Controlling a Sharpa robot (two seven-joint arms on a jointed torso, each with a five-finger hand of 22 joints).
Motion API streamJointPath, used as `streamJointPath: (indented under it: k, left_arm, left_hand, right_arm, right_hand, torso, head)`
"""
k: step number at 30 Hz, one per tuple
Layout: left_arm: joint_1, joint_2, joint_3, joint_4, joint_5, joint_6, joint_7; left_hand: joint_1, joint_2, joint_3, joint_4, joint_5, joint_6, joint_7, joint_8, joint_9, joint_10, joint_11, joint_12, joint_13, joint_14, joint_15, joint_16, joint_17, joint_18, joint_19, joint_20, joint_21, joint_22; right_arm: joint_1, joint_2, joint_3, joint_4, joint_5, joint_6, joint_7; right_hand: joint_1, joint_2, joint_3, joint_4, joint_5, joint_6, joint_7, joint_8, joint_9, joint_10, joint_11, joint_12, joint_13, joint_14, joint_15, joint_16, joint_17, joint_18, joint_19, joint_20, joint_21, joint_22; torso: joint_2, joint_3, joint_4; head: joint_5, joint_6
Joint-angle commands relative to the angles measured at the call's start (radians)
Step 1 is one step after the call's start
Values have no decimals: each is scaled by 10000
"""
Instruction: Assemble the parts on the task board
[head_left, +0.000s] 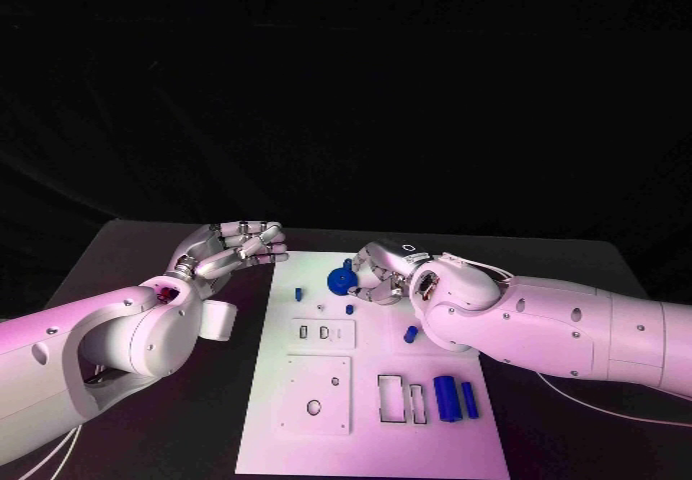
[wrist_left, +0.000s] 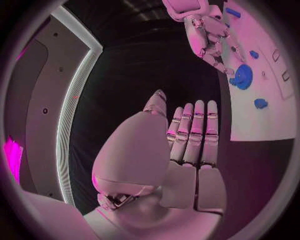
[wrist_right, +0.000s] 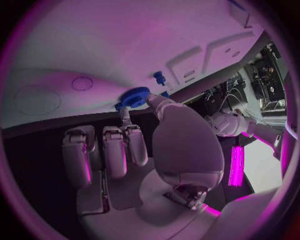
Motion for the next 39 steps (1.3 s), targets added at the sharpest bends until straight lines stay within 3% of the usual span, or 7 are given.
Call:
streamJointPath:
  k: [1, 5, 9, 18, 30, 35, 39]
  left_arm:
    - [10, 17, 8, 3, -41, 139, 72]
    - [9, 19, 8, -38, -41, 138, 92]
    - [9, 38, 7, -90, -43, 144, 114]
    - [4, 132, 1, -184, -74, 205, 119]
    - [-5, 188, -11, -233, -94, 278, 116]
    - [-7, 199, -14, -246, -100, 287, 114]
    - [-8, 199, -15, -246, -104, 287, 114]
  left_hand:
    - [-90, 32, -64, -21, -59, -72, -5, 56, 32, 1, 60, -69, 18, -61, -9, -48, 33, 112, 7, 102, -67, -30]
    - [-90, 32, -64, -21, -59, -72, -5, 56, 32, 1, 60, -69, 18, -61, -9, -48, 33, 112, 7, 102, -67, -30]
    - [-84, 34, -65, -25, -59, -71, -6, 60, 35, 5, 59, -72, 19, -62, -9, -50, 36, 112, 9, 103, -69, -32]
    - [-73, 38, -64, -31, -58, -63, -11, 68, 40, 10, 58, -74, 19, -61, -9, -51, 40, 113, 10, 103, -70, -35]
    - [-59, 44, -61, -38, -56, -52, -16, 78, 47, 14, 56, -78, 20, -59, -9, -52, 44, 114, 11, 103, -72, -38]
    - [-59, 44, -61, -38, -56, -52, -16, 78, 47, 14, 56, -78, 20, -59, -9, -52, 44, 114, 11, 103, -72, -38]
    - [-42, 46, -61, -48, -57, -43, -21, 89, 54, 24, 53, -83, 22, -57, -11, -53, 51, 114, 13, 103, -76, -43]
  right_arm:
    - [8, -287, 4, 249, 64, -651, 327]
    - [94, -883, 13, 595, 874, -1759, 1183]
    - [265, -1611, 19, 880, 2479, -2142, 2333]
    - [432, -3030, 12, 839, 4983, -923, 4097]
    - [44, -3638, -30, 178, 4408, 50, 4020]
    - [-10, -3693, -35, 47, 4076, 323, 3791]
    - [-45, -3713, -41, -51, 3933, 420, 3658]
  right_hand:
    - [242, -13, 78, -35, 111, 143, -51, 35, -60, 354, 52, 96, 1664, 949, 39, 26, 2219, -136, 1032, 98, 30, 2619]
    - [616, -101, 259, -206, 202, 310, -78, 81, -159, 287, 23, -7, 1571, 904, 12, -34, 2029, -88, 909, 77, -92, 2487]
    - [974, -227, 430, -449, -97, 406, -85, 95, -255, 174, 12, -173, 1422, 872, -2, -82, 1899, -14, 717, 61, -288, 2286]
    - [1581, -491, 567, -1123, -254, 434, -53, 73, -408, -142, 38, -569, 1072, 869, 16, -93, 1904, 132, 328, 73, -709, 1887]
    - [1695, -545, 409, -1436, -259, 447, -152, 78, -471, -240, -46, -660, 993, 893, -38, -61, 2010, 153, 279, 43, -781, 1836]
    - [1702, -528, 297, -1569, -94, 306, -108, 2, -547, -249, -17, -661, 990, 905, -40, -45, 2061, 147, 294, 20, -779, 1847]
    - [1676, -474, 55, -1651, -63, 86, 19, -109, -656, -312, 101, -723, 927, 922, 61, -21, 2132, 144, 302, 89, -787, 1852]
  torso:
    - [-12, 10, 2]
    - [-39, 16, -36]
    - [-68, 26, -78]
    - [-143, 124, -183]
    - [-125, 245, -268]
    - [-136, 203, -241]
    - [-122, 207, -229]
  head:
    - [-14, 39]
    - [-11, 124]
    - [-27, 234]
    - [-110, 184]
    - [-261, 96]
    - [-328, 65]
    - [-349, 36]
